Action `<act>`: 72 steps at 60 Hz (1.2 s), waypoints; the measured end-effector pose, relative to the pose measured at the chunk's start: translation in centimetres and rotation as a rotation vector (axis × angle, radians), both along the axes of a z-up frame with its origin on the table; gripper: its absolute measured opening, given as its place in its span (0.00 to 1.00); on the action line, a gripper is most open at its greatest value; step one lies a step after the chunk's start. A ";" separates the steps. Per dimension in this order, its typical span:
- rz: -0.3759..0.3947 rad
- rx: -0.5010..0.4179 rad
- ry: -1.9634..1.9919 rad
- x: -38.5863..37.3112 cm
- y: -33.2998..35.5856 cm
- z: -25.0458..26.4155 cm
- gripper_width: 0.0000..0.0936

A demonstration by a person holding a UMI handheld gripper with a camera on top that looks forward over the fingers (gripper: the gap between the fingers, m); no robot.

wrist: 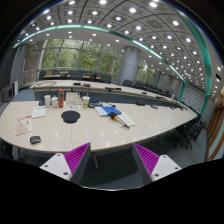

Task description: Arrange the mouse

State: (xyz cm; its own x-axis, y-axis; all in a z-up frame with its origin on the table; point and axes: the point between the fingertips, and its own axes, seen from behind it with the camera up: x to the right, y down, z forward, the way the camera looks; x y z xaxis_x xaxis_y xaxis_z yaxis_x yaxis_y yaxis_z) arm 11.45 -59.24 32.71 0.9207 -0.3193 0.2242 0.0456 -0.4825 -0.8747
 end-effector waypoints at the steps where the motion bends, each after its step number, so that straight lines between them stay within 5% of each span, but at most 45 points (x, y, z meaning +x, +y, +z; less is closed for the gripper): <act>1: 0.004 -0.005 0.000 -0.4 0.5 -0.9 0.91; 25: 0.162 -0.079 0.240 -22.1 8.3 -21.2 0.92; 46: 0.354 -0.055 0.315 -42.0 20.9 -28.0 0.92; 72: 0.325 -0.139 0.284 -45.7 30.2 -33.5 0.91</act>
State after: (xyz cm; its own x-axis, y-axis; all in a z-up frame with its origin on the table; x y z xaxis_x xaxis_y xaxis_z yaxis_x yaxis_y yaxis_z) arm -34.27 -29.02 -0.74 0.9994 0.0117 -0.0319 -0.0187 -0.5967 -0.8022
